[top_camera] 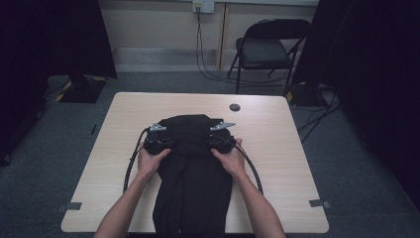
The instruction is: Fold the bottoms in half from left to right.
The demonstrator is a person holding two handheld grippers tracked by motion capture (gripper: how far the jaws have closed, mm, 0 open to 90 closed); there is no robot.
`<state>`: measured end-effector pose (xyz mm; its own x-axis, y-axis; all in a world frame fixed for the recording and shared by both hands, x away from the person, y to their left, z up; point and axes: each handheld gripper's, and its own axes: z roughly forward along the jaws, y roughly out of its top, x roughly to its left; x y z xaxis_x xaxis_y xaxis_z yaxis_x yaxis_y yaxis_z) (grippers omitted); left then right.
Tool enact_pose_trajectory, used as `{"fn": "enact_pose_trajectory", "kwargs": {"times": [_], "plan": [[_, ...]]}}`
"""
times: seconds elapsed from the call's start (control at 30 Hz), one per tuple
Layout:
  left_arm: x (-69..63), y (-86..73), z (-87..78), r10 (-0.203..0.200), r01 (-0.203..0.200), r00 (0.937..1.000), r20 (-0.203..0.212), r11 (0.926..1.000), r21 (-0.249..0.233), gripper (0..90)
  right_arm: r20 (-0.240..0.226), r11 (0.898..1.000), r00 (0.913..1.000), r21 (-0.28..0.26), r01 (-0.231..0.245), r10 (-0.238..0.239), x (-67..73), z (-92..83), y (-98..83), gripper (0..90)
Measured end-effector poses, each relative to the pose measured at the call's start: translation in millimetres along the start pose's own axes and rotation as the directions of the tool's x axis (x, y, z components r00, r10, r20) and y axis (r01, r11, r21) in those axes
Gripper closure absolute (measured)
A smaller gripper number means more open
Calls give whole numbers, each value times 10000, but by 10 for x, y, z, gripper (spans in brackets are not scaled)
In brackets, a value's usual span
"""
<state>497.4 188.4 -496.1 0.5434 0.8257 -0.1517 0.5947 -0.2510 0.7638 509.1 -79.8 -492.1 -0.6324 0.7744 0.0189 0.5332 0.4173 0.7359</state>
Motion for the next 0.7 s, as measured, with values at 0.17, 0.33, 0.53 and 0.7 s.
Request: {"fn": "enact_pose_trajectory", "kwargs": {"times": [0.17, 0.33, 0.53, 0.7], "plan": [[41, 23, -106, -257, 258, 9996, 63, 9996, -110, 587, -3, 9999, 9999, 20, -104, 104, 4, -75, -10, 477], [86, 67, -462, 17, -7, 9999, 159, 9980, -635, 519, -76, 9953, 9997, -936, -248, 242, -16, -475, -40, 321], [20, -119, -805, 123, -87, 9987, 490, 9972, -740, 545, -1750, 9845, 9832, -1738, 215, -523, 489, -844, -44, 327], [-73, -306, -695, 697, -697, 9952, 690, 9976, -28, 628, -2929, 9851, 9457, -1364, 1047, -1411, 953, -674, -39, 357]]}}
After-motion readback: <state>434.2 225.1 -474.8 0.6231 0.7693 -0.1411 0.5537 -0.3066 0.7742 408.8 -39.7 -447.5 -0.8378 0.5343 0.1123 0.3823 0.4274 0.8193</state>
